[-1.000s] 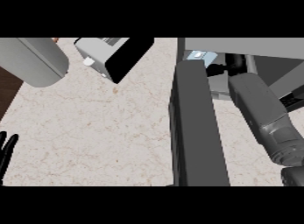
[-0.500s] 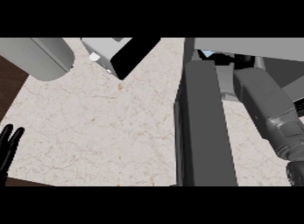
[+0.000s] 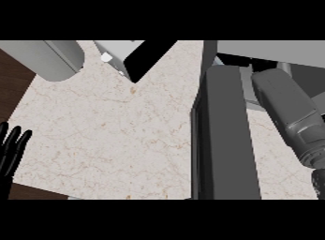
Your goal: Pick up the milk, place it into the microwave and close the microwave
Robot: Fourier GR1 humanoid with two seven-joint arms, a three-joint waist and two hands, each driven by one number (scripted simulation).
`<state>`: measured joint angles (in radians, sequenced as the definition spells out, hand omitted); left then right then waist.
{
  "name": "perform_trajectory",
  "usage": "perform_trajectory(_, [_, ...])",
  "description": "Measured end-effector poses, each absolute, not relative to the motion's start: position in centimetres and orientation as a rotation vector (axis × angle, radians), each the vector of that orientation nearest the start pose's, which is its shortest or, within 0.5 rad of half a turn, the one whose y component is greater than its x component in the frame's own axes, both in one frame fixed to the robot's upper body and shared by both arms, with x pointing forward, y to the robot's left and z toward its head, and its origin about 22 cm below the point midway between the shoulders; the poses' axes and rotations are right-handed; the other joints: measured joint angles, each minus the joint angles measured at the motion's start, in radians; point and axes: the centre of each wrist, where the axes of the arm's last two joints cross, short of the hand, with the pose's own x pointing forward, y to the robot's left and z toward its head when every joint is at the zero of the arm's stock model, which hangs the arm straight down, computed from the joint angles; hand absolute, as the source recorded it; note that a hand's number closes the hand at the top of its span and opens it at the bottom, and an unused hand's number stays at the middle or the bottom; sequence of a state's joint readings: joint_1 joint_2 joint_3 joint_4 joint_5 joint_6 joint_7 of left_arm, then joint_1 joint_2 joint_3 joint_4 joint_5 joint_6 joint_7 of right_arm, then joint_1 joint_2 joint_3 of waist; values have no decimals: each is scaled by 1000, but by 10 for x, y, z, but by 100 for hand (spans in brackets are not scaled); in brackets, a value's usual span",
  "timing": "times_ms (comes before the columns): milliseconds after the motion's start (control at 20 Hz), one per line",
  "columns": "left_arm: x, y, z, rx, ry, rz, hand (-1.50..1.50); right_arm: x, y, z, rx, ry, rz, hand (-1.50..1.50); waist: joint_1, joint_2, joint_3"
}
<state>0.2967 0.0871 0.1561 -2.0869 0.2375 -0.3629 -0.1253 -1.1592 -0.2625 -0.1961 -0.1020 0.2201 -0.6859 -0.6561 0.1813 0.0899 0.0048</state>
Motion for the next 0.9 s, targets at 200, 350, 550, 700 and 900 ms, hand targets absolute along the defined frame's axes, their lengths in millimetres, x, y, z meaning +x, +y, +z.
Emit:
perform_trajectory(200, [160, 289, 75, -168, -1959, -127, -150, 454, -218, 65, -851, -1868, 248, -150, 5, 2, 1])
perform_trajectory(350, [163, 285, 74, -176, -1958, -130, -150, 454, -210, 63, -756, -1857, 243, -150, 2, 0, 2])
perform_trajectory(550, [166, 282, 75, -182, -1963, -143, -150, 452, -209, 59, -687, -1846, 242, -150, -2, 0, 2])
perform_trajectory(700, [168, 278, 74, -185, -1960, -148, -150, 452, -210, 58, -648, -1834, 236, -150, -8, -1, 2])
perform_trajectory(900, [170, 275, 75, -177, -1963, -161, -150, 450, -212, 53, -605, -1826, 223, -150, -13, -7, 2])
